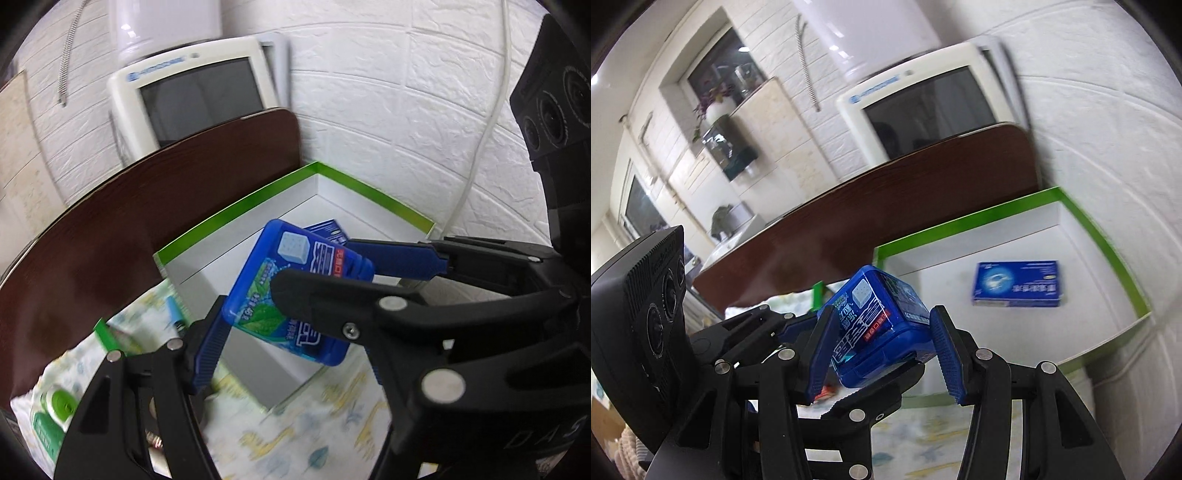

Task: Organize rigid objects
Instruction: 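Carry the cube box into the green box and release it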

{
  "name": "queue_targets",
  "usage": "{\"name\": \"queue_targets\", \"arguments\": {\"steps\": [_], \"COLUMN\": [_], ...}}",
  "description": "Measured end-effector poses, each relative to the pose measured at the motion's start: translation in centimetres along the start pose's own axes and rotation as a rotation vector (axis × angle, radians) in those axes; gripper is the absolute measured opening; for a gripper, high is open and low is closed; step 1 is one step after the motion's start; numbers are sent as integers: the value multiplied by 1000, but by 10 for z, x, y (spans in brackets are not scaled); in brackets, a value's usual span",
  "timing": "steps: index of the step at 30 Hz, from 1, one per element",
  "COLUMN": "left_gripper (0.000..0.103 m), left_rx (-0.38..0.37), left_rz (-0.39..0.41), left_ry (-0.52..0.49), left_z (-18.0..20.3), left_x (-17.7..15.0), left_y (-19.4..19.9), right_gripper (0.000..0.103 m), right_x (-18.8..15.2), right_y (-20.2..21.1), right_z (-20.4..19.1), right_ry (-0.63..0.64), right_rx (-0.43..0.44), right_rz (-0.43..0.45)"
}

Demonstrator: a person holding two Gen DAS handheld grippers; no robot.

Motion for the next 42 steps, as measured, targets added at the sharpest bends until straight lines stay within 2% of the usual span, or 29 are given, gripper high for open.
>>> {"name": "queue_targets", "arguments": {"steps": [6,17,32,38,42], "left_gripper": [67,67,67,67,67], "left_rx": [-54,-103,-131,-110,-107], "left_rz": [-36,-91,-116,-114,-105], "left_ry": [-16,-29,-11,-12,27], "left_z": [21,43,45,41,32], "left_x": [25,41,41,38,34], "left_y": [-40,-89,-112,-103,-94], "right_gripper": [53,53,53,53,53], "right_x": [15,19,13,7,8], "right_y": [-2,-15,-24,-27,-21], "right_z": [45,100,118,112,105], "right_ry": [-16,-94,-120,-114,-99], "right_rx": [-89,-131,-161,-173,-181], "right_rz": [11,-5,-24,-42,-28]}}
Point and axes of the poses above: each gripper's, at about its wrist camera, not at the fingertips, and y roughly against the way its jaws point, z to its right, x to its top, the point moved 7 cm from there along -y, roughly the way its jaws point, and after that the axes turned 6 degrees about -x, right-handed, at the moved point
